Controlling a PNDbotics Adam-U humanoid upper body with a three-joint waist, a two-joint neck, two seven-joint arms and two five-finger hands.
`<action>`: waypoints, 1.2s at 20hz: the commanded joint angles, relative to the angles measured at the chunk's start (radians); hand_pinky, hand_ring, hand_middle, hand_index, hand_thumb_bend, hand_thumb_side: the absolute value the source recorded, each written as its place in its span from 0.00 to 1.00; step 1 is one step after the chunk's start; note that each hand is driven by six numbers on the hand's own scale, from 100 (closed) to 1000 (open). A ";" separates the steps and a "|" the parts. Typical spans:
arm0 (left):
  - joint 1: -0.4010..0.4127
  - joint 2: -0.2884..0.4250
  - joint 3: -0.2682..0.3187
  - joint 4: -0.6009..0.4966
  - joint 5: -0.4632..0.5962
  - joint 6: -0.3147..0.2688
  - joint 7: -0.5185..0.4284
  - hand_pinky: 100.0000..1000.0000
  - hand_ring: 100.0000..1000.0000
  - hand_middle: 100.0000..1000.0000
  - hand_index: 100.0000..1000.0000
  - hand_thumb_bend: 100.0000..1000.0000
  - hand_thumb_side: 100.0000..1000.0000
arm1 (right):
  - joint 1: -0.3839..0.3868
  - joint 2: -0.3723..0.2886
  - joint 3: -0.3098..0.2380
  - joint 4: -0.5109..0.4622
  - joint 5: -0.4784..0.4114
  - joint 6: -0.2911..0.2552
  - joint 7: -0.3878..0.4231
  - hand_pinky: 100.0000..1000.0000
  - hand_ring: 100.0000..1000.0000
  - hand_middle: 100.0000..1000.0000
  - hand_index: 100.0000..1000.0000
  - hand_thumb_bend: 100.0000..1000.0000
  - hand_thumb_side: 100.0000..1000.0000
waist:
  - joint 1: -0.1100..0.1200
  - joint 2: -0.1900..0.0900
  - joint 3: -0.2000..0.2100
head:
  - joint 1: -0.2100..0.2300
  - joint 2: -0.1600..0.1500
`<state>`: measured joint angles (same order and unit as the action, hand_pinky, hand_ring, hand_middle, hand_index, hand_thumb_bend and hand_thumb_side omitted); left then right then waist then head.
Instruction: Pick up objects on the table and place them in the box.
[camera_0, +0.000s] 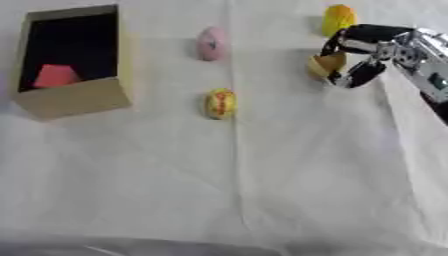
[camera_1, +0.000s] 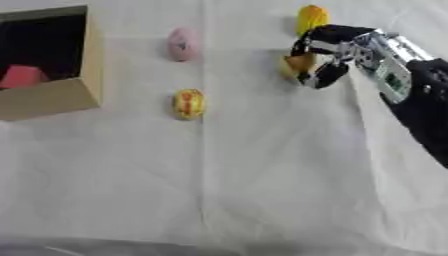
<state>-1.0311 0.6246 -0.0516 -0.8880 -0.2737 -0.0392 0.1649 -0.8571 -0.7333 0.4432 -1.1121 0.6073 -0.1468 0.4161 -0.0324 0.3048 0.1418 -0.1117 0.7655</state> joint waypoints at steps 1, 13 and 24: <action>-0.020 0.027 0.007 -0.008 -0.004 -0.001 0.006 0.80 0.75 0.74 0.91 0.65 0.80 | -0.025 -0.034 -0.022 -0.042 -0.059 0.028 -0.009 0.77 0.54 0.28 0.49 0.00 0.00 | 0.004 -0.032 -0.003 | 0.004 0.005; -0.012 0.040 0.005 -0.057 0.017 -0.010 0.011 0.80 0.75 0.73 0.91 0.65 0.79 | -0.142 -0.039 -0.054 -0.208 -0.096 0.093 0.010 0.78 0.54 0.28 0.50 0.00 0.00 | -0.003 -0.047 -0.001 | -0.010 0.005; -0.026 0.032 0.007 -0.183 0.093 -0.005 0.028 0.79 0.74 0.73 0.90 0.65 0.78 | -0.349 0.191 -0.038 -0.124 0.042 0.049 -0.004 0.79 0.55 0.29 0.52 0.00 0.00 | -0.017 -0.040 0.086 | -0.101 -0.029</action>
<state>-1.0307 0.6256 -0.0567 -1.0373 -0.1975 -0.0451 0.1840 -1.1788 -0.5539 0.4134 -1.2406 0.6287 -0.0900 0.4166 -0.0561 0.2845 0.2338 -0.1981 0.7512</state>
